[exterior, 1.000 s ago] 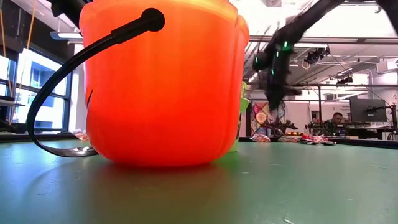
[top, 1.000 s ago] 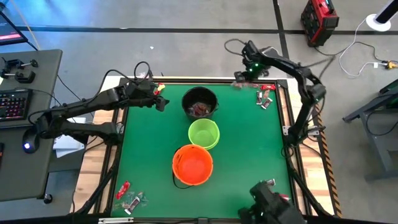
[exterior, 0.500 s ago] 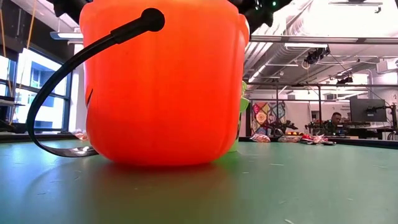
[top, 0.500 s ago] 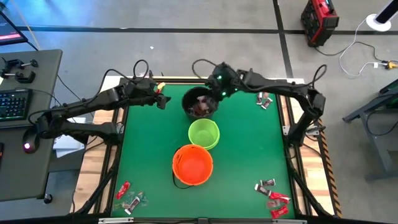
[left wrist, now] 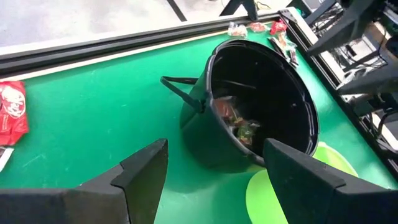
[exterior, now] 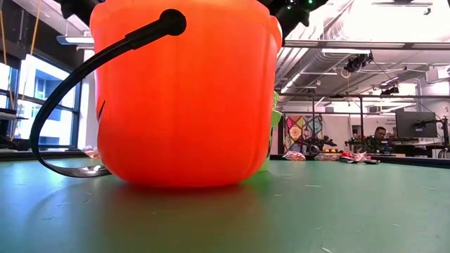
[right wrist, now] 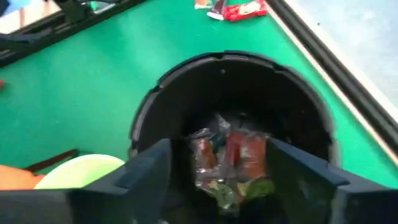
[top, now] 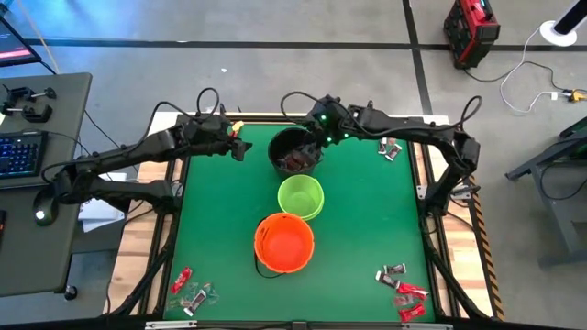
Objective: Sort candy by brand, put in halloween buckets
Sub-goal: Put the orange gummy into the black bucket
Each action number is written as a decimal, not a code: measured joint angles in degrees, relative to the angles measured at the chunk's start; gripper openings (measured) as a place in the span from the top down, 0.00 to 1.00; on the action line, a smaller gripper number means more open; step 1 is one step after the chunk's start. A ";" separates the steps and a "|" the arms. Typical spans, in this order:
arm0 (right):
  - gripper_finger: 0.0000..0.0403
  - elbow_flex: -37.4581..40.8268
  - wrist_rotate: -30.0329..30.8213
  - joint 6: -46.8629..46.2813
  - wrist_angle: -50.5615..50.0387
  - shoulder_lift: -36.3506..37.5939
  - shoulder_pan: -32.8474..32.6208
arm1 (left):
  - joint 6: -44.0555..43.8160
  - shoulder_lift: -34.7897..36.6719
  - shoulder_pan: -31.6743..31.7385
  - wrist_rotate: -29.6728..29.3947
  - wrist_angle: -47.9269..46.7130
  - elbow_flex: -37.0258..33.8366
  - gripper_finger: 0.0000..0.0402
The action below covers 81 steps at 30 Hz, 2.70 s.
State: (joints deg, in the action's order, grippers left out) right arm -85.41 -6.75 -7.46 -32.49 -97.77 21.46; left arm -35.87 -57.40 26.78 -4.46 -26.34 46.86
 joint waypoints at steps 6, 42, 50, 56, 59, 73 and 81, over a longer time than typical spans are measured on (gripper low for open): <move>0.30 -0.02 0.75 -0.07 -0.04 2.19 4.52 | 2.22 -10.04 6.99 -4.54 -21.32 11.07 0.39; 0.30 -0.02 -1.70 -2.54 -2.47 2.42 11.01 | 53.13 -64.37 25.01 -14.45 -50.20 35.64 0.43; 0.30 -0.02 -1.68 -2.56 -2.81 2.42 11.01 | 55.11 -64.37 25.01 -12.07 -50.32 35.64 0.71; 0.30 -0.02 -1.65 -2.56 -3.10 2.42 11.01 | 53.69 -63.63 25.67 -11.28 -54.02 36.39 0.97; 0.30 -0.02 -1.63 -2.54 -3.10 2.42 11.01 | 51.61 -61.61 26.55 -11.19 -55.96 37.97 0.98; 0.30 -0.02 -0.75 -5.88 -0.79 3.36 11.57 | 30.68 -32.76 16.92 7.15 -36.19 34.26 1.00; 0.30 -0.02 0.09 -6.64 2.47 5.73 12.50 | 21.00 -26.85 0.98 9.11 -14.55 26.57 1.00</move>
State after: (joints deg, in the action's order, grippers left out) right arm -85.43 -6.66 -14.11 -30.02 -92.04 33.96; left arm -14.86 -84.25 27.76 4.65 -40.90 73.43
